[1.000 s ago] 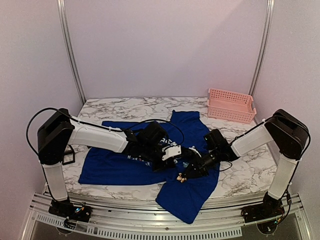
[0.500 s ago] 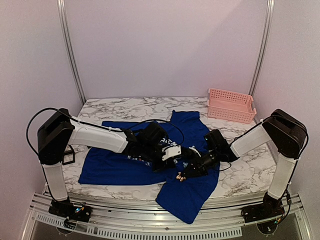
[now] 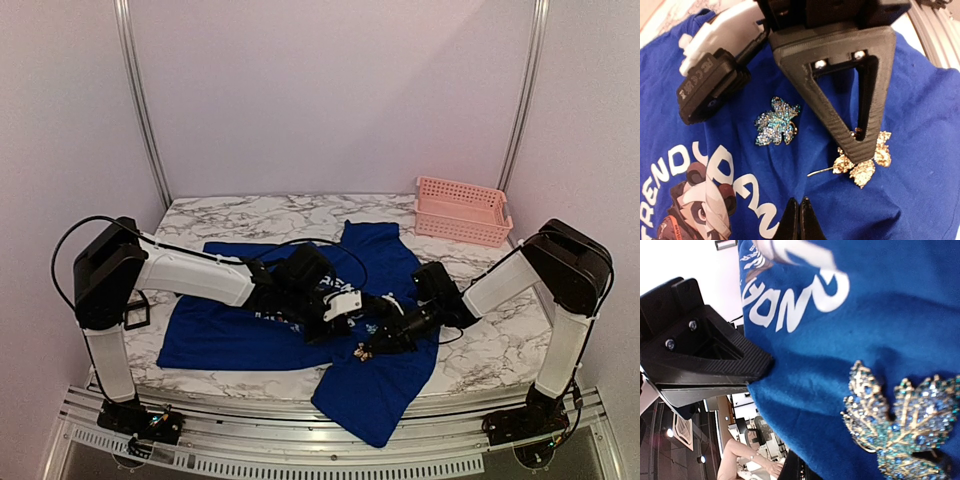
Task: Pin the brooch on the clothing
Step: Cross the brooch on the flattened clothing.
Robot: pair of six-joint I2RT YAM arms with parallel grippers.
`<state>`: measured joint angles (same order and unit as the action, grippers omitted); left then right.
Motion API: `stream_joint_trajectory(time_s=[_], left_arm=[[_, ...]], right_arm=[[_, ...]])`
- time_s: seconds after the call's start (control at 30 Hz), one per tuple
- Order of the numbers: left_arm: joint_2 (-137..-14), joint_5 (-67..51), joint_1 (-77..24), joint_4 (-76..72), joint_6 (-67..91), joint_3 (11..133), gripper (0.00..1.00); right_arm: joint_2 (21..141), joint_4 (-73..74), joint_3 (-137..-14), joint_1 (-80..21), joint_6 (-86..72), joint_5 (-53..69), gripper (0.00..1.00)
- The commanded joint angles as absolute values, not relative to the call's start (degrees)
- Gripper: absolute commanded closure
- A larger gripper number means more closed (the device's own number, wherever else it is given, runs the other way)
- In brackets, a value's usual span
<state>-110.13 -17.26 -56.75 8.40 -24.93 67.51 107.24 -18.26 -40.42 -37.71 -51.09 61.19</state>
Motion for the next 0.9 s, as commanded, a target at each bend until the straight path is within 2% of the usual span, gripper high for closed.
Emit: stream_joint_trajectory(time_s=[0.0, 0.87], left_arm=[[-107.80, -19.14, -57.64, 8.84, -23.94, 66.14, 1.00], [-109.72, -21.34, -59.33, 4.83, -19.52, 64.47, 1.00]], right_arm=[[107.94, -24.20, -38.60, -37.03, -55.19, 58.99, 1.00], [108.64, -42.84, -36.46, -36.98, -60.79, 55.50, 1.00]])
